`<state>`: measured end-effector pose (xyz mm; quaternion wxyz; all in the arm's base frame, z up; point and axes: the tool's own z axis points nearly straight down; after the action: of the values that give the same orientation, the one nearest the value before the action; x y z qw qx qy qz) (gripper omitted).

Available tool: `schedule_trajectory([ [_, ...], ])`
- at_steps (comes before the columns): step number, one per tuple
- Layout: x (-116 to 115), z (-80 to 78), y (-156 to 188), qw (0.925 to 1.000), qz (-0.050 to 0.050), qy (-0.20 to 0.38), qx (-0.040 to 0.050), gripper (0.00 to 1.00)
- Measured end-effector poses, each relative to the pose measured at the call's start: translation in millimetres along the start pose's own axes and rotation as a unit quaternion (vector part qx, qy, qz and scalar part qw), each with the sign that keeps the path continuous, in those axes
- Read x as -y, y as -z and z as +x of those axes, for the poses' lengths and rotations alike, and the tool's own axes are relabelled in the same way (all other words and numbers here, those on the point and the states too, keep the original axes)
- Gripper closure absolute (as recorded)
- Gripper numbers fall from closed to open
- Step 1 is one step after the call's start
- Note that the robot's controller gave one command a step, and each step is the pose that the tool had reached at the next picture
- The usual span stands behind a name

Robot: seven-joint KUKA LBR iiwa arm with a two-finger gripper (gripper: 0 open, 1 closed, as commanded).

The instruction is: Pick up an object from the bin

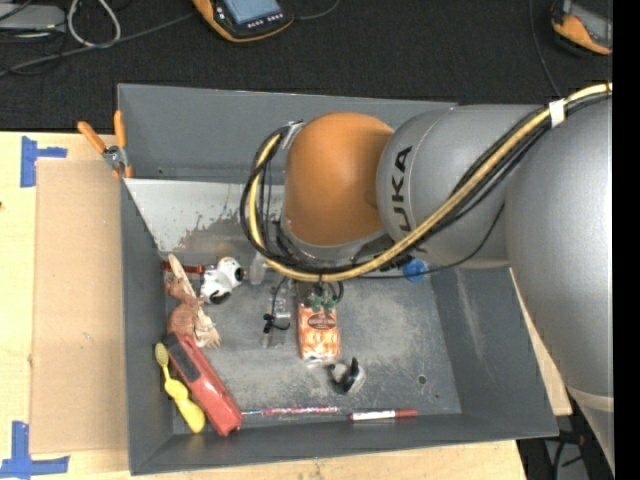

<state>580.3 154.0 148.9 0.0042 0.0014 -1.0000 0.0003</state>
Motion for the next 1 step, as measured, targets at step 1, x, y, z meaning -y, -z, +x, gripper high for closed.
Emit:
schedule_trajectory([
  [1, 1.1, -2.1, 3.9, 1.0000, -0.001, -0.003, 0.0033, 1.00],
])
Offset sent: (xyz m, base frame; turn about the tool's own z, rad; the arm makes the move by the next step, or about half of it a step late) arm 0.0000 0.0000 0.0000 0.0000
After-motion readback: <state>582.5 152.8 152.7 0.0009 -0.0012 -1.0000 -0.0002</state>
